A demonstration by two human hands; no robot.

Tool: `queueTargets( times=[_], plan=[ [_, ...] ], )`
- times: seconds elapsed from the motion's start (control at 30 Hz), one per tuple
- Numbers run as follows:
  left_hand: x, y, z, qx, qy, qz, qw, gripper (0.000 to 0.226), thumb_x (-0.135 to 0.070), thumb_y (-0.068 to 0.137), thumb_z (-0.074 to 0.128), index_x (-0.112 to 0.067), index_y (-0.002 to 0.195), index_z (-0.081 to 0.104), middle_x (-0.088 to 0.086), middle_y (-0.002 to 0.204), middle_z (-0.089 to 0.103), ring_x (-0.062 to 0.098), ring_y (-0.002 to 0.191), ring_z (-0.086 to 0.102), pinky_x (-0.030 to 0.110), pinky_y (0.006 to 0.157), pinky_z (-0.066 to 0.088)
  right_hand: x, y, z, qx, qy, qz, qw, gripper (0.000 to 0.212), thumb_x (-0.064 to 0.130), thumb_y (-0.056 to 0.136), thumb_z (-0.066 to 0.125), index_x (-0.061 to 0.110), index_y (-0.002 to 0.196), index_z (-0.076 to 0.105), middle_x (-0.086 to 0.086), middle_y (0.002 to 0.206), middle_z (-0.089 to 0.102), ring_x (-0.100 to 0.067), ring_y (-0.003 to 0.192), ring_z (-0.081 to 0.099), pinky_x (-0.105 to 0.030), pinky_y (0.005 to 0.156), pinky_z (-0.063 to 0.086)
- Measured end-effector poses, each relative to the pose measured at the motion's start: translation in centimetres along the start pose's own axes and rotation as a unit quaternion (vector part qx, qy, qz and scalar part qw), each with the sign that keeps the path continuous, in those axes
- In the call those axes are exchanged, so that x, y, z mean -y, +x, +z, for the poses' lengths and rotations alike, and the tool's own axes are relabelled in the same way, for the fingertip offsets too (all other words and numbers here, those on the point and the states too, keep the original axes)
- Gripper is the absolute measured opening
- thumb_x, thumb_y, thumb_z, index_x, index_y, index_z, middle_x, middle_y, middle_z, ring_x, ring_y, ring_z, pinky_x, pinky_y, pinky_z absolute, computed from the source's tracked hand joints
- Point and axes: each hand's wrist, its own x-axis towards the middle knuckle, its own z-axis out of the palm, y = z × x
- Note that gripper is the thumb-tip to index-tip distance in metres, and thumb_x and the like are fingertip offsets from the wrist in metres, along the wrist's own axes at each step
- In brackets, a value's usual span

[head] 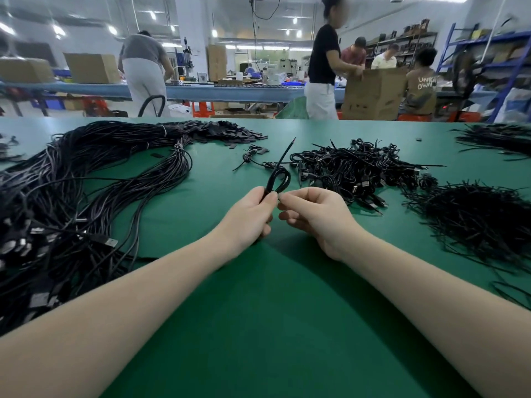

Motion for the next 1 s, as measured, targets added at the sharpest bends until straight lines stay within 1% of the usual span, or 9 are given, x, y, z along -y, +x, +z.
queueTargets(
  times=[0.23,0.37,0.53,0.63,0.73,0.8,0.87,0.93,1.0],
  plan=[
    [0.4,-0.1,0.1,0.016,-0.040,0.001,0.999,0.022,-0.031,0.103,0.037,-0.013,0.092,0.043,-0.008,0.060,0.036,0.009,0.048,0.039,0.023,0.054,0.034,0.7,-0.4,-0.4,-0.005,-0.169,-0.102,0.980,0.006,0.015,0.081,0.074,0.012,0.077,0.072,0.000,0.067,0.071,-0.011,0.057,0.066,-0.022,0.059,0.054],
    [0.3,-0.3,0.2,0.020,-0.050,-0.009,0.999,0.031,-0.038,0.102,0.036,-0.016,0.081,0.043,-0.010,0.052,0.044,0.011,0.043,0.046,0.024,0.048,0.031,0.7,-0.5,-0.3,-0.040,-0.395,-0.259,0.880,0.004,0.015,0.083,0.071,0.014,0.080,0.071,0.006,0.071,0.069,-0.006,0.062,0.061,-0.020,0.065,0.049],
    [-0.1,-0.5,0.0,0.038,-0.096,-0.035,0.994,0.053,-0.053,0.098,0.031,-0.026,0.075,0.069,-0.004,0.068,0.065,0.011,0.056,0.058,0.023,0.053,0.037,0.6,-0.7,-0.7,-0.070,-0.474,-0.327,0.814,0.007,0.009,0.084,0.064,0.013,0.087,0.069,0.000,0.081,0.065,-0.013,0.072,0.054,-0.024,0.071,0.045],
    [0.3,-0.4,0.2,-0.042,-0.101,-0.020,0.994,0.045,-0.057,0.088,0.040,-0.021,0.100,0.066,-0.011,0.099,0.065,0.006,0.081,0.055,0.025,0.065,0.043,0.7,-0.8,-0.7,-0.070,-0.468,-0.331,0.816,0.010,0.008,0.085,0.064,0.014,0.090,0.069,0.003,0.082,0.062,-0.011,0.073,0.053,-0.018,0.070,0.042],
    [0.6,-0.5,0.0,-0.096,-0.114,0.043,0.988,0.033,-0.044,0.089,0.046,-0.022,0.111,0.057,-0.034,0.092,0.062,-0.010,0.100,0.052,0.029,0.080,0.046,0.6,-1.0,0.2,-0.078,-0.445,-0.331,0.829,0.010,0.009,0.084,0.064,0.015,0.087,0.070,0.008,0.077,0.060,-0.008,0.070,0.053,-0.007,0.067,0.038],
    [0.6,-0.8,-0.1,-0.112,-0.063,0.095,0.987,0.023,-0.036,0.087,0.047,-0.022,0.089,0.065,-0.039,0.123,0.049,-0.002,0.125,0.039,0.029,0.100,0.033,0.7,-0.9,0.5,-0.086,-0.426,-0.329,0.838,0.009,0.008,0.084,0.064,0.014,0.087,0.071,0.008,0.076,0.060,-0.010,0.070,0.055,-0.010,0.067,0.039],
    [0.6,-0.9,-0.1,-0.126,0.049,0.136,0.981,0.033,-0.022,0.093,0.047,-0.008,0.067,0.061,-0.022,0.152,0.029,-0.001,0.131,0.023,0.015,0.098,0.017,0.8,-0.9,0.4,-0.085,-0.411,-0.317,0.850,0.009,0.006,0.084,0.064,0.012,0.088,0.071,0.006,0.076,0.063,-0.014,0.071,0.059,-0.017,0.070,0.044],
    [0.6,-1.0,0.0,-0.122,0.115,0.164,0.972,0.039,-0.014,0.096,0.046,-0.006,0.058,0.049,-0.016,0.154,0.026,0.003,0.136,0.019,0.010,0.096,0.014,0.8,-0.9,0.2,-0.072,-0.403,-0.294,0.864,0.010,0.006,0.084,0.063,0.012,0.088,0.071,0.003,0.078,0.067,-0.016,0.073,0.063,-0.023,0.071,0.050],
    [0.6,-1.0,0.1,-0.106,0.124,0.180,0.970,0.042,-0.013,0.097,0.046,-0.010,0.055,0.047,-0.019,0.147,0.032,0.008,0.141,0.019,0.014,0.104,0.015,0.9,-0.8,-0.1,-0.061,-0.403,-0.283,0.868,0.011,0.005,0.084,0.063,0.011,0.089,0.071,0.001,0.079,0.069,-0.017,0.074,0.065,-0.023,0.071,0.052]
  ],
)
